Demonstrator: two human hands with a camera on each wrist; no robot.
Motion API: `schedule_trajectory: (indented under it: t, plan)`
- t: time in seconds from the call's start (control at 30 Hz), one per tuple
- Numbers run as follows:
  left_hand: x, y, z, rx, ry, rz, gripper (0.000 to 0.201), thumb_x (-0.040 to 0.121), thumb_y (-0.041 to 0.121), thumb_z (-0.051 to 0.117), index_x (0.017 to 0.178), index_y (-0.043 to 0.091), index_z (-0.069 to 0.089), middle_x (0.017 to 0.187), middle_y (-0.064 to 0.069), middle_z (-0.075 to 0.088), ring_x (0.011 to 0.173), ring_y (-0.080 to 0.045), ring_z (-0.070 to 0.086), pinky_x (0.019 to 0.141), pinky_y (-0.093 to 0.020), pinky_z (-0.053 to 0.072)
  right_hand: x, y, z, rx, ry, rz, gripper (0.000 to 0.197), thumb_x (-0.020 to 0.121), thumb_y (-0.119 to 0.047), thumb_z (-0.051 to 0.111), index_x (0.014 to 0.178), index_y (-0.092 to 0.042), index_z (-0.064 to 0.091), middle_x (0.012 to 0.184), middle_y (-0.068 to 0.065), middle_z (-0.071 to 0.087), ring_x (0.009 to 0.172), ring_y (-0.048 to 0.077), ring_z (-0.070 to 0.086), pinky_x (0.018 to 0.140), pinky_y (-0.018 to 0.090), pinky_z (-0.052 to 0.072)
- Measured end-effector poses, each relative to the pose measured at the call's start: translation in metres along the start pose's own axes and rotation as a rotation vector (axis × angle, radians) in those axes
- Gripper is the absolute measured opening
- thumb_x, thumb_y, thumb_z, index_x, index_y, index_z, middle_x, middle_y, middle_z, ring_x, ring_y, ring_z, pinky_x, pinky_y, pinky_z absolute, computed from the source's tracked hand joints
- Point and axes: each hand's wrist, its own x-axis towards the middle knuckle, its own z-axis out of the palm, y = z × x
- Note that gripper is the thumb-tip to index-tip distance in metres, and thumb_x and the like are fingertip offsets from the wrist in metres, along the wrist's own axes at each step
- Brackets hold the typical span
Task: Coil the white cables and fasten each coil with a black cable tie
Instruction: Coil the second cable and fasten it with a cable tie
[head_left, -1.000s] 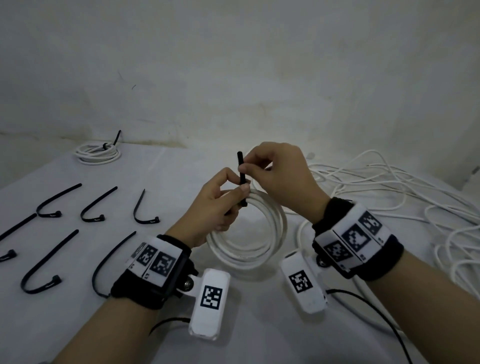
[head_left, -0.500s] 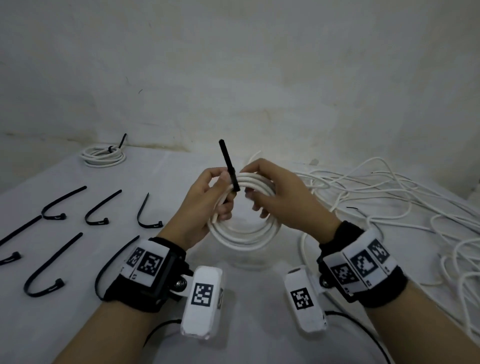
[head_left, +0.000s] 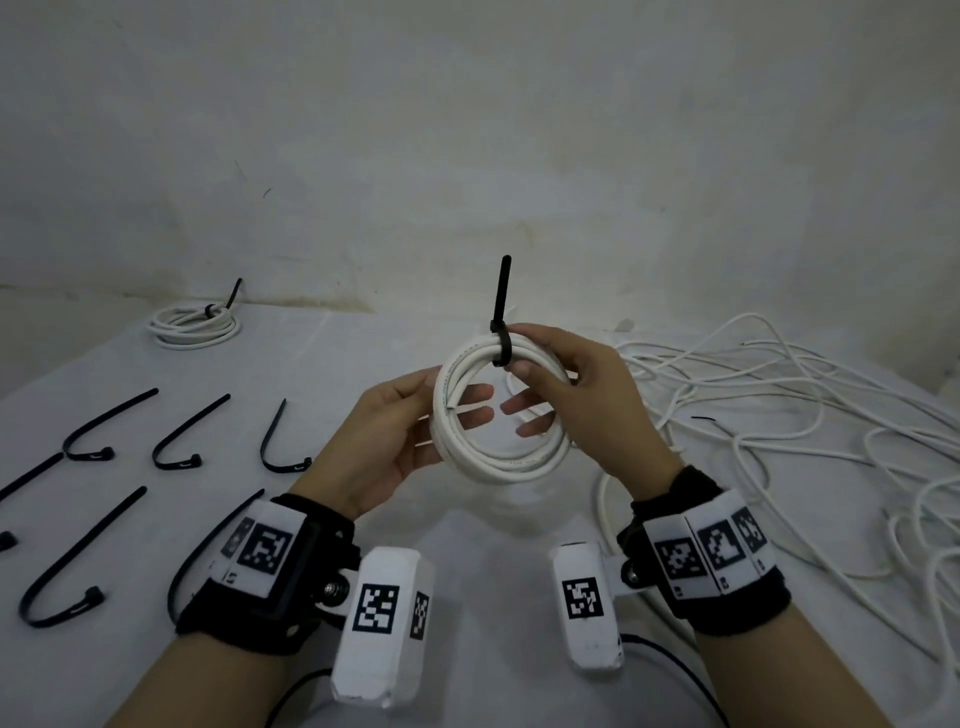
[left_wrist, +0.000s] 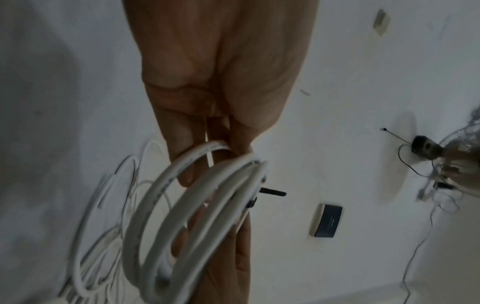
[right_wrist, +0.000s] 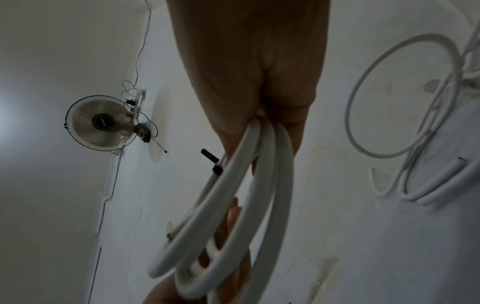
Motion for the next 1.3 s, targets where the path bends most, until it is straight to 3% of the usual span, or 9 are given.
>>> schedule_trajectory:
  t: [0.17,0.33,0.47,0.73,0.87,0.97,1.1,1.2,1.3]
  plan:
    - [-0.003,0.004,-0.007,0.175,-0.015,0.036,0.027,0.100,0.017,0.040,0.107,0.016,0.065,0.083,-0.004,0.074,0.074,-0.017,0.072,0.058,-0.024,0.056,-0.005,0.002,0.000,-0.020,-0.079,0.013,0.026,0.094,-0.010,0.058,0.112,-0.026,0.066,0.103,0.002,0.070,0.083,0.017,0.072,0.052,0.033,0.058]
    - [-0.007,0.009,-0.010,0.305,-0.060,0.060,0.027,0.099,0.018,0.042,0.103,0.019,0.068,0.078,-0.006,0.073,0.065,-0.018,0.070,0.057,-0.024,0.055,-0.008,0.006,0.007,-0.162,-0.143,-0.016,0.028,0.093,-0.013,0.060,0.101,-0.039,0.067,0.078,-0.022,0.065,0.078,0.003,0.063,0.058,0.036,0.060]
    - [-0.007,0.010,-0.008,0.321,-0.035,0.069,0.029,0.100,0.018,0.040,0.099,0.015,0.069,0.074,-0.006,0.071,0.060,-0.017,0.068,0.057,-0.024,0.055,-0.009,0.010,0.013,-0.227,-0.070,-0.067,0.023,0.093,-0.017,0.060,0.101,-0.036,0.068,0.088,-0.015,0.068,0.086,0.011,0.063,0.070,0.040,0.059]
    - [-0.004,0.006,-0.002,0.122,0.045,0.013,0.008,0.098,0.013,0.049,0.093,0.013,0.056,0.086,-0.014,0.074,0.056,-0.020,0.066,0.054,-0.024,0.054,-0.007,0.015,0.013,-0.338,-0.022,-0.172,0.019,0.091,-0.013,0.061,0.106,-0.019,0.070,0.088,-0.015,0.068,0.081,0.000,0.060,0.072,0.011,0.042]
    - [-0.003,0.002,0.000,0.143,0.021,-0.007,0.013,0.095,0.005,0.050,0.086,0.010,0.058,0.084,-0.011,0.074,0.059,-0.019,0.066,0.054,-0.022,0.052,-0.008,0.014,0.014,-0.329,-0.051,-0.178,0.019,0.090,-0.010,0.061,0.104,-0.017,0.071,0.087,-0.013,0.069,0.081,0.001,0.061,0.073,0.010,0.042]
    - [-0.003,0.002,0.000,0.107,0.013,0.000,0.023,0.100,0.018,0.042,0.095,0.007,0.062,0.088,-0.009,0.074,0.066,-0.015,0.068,0.060,-0.022,0.055,-0.008,0.014,0.014,-0.311,-0.007,-0.189,0.022,0.090,-0.010,0.062,0.098,-0.029,0.069,0.078,-0.015,0.068,0.075,0.003,0.062,0.071,0.020,0.049]
    - [-0.003,0.003,0.000,0.123,-0.058,-0.029,0.047,0.090,0.049,0.041,0.118,0.016,0.060,0.094,-0.007,0.072,0.079,-0.020,0.069,0.075,-0.037,0.057,-0.008,0.016,0.012,-0.381,0.086,-0.215,0.020,0.089,-0.011,0.062,0.100,-0.026,0.070,0.082,0.006,0.066,0.073,0.015,0.064,0.073,0.029,0.051]
    - [-0.003,-0.001,0.002,0.277,-0.010,0.061,0.031,0.088,0.024,0.059,0.119,0.017,0.057,0.087,-0.004,0.071,0.075,-0.018,0.069,0.074,-0.034,0.059,-0.007,0.017,0.011,-0.432,0.118,-0.227,0.018,0.090,-0.014,0.062,0.104,-0.020,0.071,0.084,0.007,0.060,0.070,0.014,0.063,0.068,0.016,0.047]
    - [-0.002,-0.004,0.002,0.329,0.017,0.143,0.023,0.094,0.008,0.054,0.114,0.015,0.061,0.087,-0.002,0.070,0.069,-0.014,0.067,0.071,-0.030,0.058,-0.006,0.017,0.013,-0.369,0.135,-0.173,0.014,0.089,-0.014,0.064,0.102,-0.017,0.070,0.086,0.009,0.058,0.070,0.017,0.063,0.060,0.011,0.046]
